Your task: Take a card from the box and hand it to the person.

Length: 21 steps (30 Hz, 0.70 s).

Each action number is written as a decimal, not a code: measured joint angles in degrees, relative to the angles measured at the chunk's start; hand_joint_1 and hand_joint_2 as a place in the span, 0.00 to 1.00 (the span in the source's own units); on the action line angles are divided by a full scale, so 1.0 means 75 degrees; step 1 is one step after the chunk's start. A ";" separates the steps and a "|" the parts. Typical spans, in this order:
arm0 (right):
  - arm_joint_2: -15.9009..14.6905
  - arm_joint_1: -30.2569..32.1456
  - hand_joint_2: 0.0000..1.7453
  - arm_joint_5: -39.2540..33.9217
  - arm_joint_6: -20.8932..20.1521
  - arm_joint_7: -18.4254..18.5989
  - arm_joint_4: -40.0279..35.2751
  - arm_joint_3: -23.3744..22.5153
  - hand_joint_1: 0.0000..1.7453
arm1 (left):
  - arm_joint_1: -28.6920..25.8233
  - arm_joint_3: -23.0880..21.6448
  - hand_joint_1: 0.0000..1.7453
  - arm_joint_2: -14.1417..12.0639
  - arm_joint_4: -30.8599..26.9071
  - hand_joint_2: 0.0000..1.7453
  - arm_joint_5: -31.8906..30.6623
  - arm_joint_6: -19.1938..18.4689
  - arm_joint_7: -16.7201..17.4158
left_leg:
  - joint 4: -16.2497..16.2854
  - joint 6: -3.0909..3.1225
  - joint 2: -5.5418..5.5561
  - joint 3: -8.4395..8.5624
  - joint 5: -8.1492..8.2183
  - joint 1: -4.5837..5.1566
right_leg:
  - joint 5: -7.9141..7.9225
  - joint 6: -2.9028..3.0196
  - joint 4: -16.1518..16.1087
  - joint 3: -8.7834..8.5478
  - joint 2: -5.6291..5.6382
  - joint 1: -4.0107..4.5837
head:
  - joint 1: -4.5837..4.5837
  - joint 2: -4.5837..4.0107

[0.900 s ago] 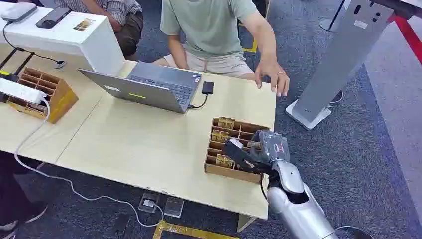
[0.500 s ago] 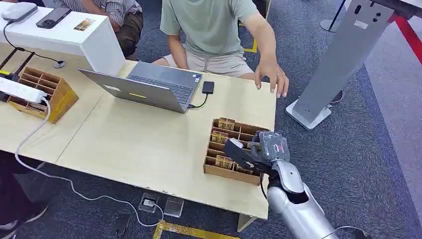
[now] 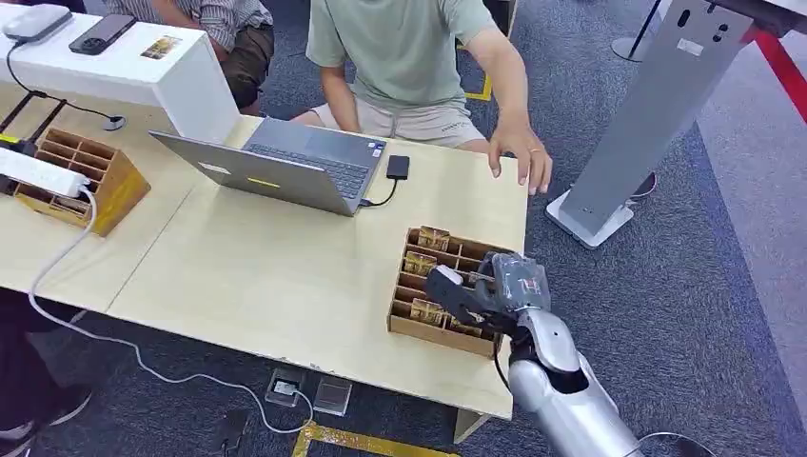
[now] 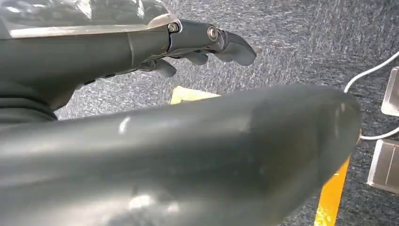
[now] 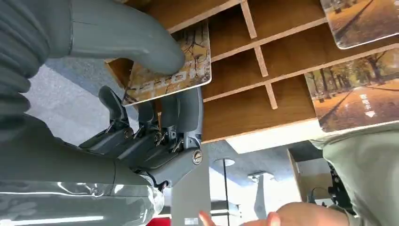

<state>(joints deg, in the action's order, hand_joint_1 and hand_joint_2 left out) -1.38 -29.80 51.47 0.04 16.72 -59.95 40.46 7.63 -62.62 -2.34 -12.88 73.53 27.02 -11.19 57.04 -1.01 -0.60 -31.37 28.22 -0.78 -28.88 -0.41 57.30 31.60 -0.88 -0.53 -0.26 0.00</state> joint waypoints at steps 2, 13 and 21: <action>-0.0035 0.0028 1.00 -0.0032 0.0000 0.0023 -0.0114 0.0015 0.80 | -0.0001 -0.0003 0.00 0.0000 0.0000 0.00 0.0003 0.0017 0.0000 | 0.0000 0.0000 0.0000 -0.0002 0.0000 0.0000 | 0.0000 0.0000 0.0000 0.0001 0.0000 0.0000 | 0.0000 0.0000; -0.0414 0.0184 1.00 -0.0070 -0.0079 0.0376 -0.1570 -0.0108 0.80 | -0.0003 -0.0003 0.00 0.0000 0.0000 0.00 0.0012 -0.0003 -0.0073 | 0.0000 0.0000 0.0000 -0.0006 0.0001 0.0000 | 0.0000 0.0000 -0.0001 0.0008 0.0000 0.0000 | 0.0000 0.0000; -0.0772 0.0269 1.00 0.0274 -0.0047 0.0554 -0.2786 -0.0519 0.79 | -0.0011 -0.0003 0.00 0.0003 0.0000 0.00 0.0032 -0.0015 -0.0076 | 0.0001 0.0000 0.0000 -0.0007 0.0000 0.0000 | 0.0000 0.0000 -0.0001 0.0008 0.0000 0.0000 | 0.0000 0.0000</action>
<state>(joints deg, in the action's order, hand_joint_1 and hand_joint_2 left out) -7.17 -27.78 53.53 -0.31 20.87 -80.84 36.57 7.55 -62.64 -2.32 -12.87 73.77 26.91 -11.76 57.05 -1.01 -0.60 -31.43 28.22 -0.78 -28.88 -0.41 57.29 31.66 -0.88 -0.54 -0.26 0.00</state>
